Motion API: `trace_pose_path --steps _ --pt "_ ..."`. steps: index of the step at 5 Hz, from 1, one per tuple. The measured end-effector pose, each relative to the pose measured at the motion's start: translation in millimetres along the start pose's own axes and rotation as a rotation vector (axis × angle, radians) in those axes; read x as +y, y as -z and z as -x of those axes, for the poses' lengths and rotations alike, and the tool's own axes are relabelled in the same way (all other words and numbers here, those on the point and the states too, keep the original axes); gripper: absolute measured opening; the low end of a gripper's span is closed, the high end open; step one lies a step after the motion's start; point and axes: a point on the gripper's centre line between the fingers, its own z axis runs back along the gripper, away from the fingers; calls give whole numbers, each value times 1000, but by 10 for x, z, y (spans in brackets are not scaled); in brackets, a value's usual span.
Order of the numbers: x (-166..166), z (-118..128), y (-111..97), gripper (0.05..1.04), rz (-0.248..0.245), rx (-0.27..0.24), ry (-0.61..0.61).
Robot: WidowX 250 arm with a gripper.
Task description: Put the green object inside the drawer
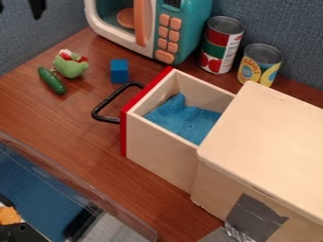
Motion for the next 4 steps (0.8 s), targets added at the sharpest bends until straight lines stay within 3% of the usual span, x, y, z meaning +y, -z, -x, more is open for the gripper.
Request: trace_pose_path --steps 1,4 --pt "84 -48 238 1000 -34 19 -181" --pt "-125 105 773 1000 -151 25 -259"
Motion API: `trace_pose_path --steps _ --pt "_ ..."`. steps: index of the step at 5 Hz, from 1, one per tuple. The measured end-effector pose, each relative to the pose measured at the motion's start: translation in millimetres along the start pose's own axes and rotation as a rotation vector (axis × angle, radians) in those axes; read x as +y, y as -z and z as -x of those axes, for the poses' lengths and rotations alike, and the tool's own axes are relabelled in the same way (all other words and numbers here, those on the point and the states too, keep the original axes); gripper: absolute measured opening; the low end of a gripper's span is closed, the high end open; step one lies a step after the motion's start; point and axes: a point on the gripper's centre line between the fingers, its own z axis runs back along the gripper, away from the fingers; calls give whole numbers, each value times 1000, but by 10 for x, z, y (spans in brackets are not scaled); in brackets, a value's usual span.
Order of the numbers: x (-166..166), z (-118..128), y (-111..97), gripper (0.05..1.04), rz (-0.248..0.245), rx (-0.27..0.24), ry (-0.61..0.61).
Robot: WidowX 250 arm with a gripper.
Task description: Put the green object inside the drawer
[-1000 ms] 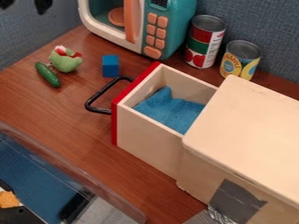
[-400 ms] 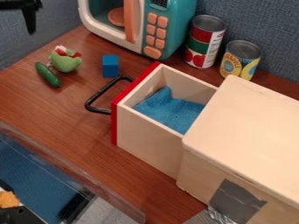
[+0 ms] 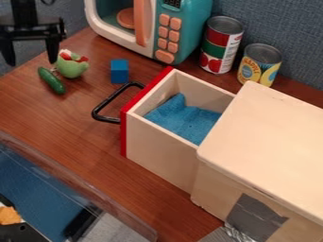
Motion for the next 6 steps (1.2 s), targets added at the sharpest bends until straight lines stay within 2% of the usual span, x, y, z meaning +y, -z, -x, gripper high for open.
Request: trace_pose_path --steps 1,3,4,5,6 --pt "-4 37 152 1000 -30 -5 6" --pt "-18 -94 366 1000 -62 -25 -44" --pt "-71 -181 356 1000 -46 -22 -94" --pt "-113 -264 384 957 -43 -12 -151" --pt "-113 -279 498 672 -63 5 -188"
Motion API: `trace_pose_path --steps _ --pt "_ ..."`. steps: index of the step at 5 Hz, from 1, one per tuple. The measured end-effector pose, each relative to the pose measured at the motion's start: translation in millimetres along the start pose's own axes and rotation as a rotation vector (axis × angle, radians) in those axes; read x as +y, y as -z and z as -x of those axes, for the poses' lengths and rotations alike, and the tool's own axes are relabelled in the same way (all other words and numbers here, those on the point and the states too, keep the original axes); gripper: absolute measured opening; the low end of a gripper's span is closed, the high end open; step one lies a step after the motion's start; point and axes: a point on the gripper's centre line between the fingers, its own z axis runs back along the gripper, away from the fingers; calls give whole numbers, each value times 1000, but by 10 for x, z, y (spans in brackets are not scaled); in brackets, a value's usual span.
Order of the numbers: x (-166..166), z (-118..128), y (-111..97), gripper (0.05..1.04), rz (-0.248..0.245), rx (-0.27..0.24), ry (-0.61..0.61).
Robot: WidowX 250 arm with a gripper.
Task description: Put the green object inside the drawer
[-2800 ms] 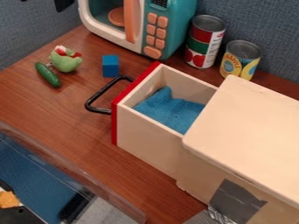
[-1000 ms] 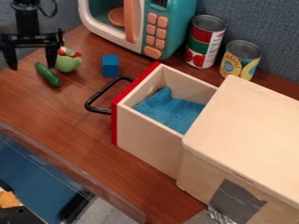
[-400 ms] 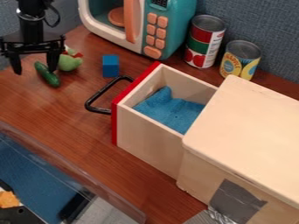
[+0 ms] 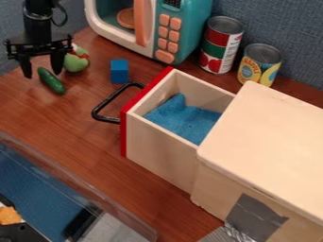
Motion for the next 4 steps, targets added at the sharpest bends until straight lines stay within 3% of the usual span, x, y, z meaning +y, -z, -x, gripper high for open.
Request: trace_pose_path --steps 1,2,3,4 --pt "4 6 65 368 -9 0 -9" --pt "37 45 76 292 -9 -10 -7" --pt "70 119 65 291 -9 1 25" --pt "63 128 -152 291 40 -18 87"
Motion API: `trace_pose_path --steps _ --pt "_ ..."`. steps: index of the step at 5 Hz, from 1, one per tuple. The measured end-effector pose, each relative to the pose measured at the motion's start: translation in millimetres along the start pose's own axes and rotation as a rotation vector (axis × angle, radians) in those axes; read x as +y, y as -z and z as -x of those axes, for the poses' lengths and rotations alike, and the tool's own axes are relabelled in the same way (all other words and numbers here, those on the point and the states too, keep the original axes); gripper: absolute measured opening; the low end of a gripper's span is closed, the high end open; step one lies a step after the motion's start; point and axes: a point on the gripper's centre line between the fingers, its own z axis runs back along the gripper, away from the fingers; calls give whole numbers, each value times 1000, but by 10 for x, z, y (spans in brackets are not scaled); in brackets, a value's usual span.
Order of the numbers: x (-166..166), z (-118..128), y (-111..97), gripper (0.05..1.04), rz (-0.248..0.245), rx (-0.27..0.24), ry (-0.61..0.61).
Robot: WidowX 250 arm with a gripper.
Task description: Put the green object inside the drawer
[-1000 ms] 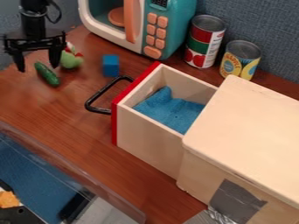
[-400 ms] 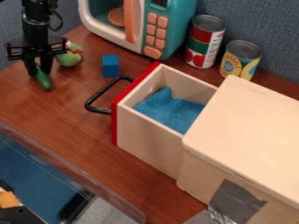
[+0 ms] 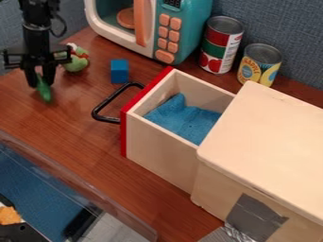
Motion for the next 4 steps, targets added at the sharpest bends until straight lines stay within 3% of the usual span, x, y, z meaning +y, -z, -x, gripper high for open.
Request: trace_pose_path --steps 1,2,3,4 --pt "-60 -11 -544 291 111 -57 101" --pt "-107 121 -836 291 190 -25 169" --pt "-221 391 -958 291 235 -3 305" --pt "-364 732 -1016 291 264 -27 492"
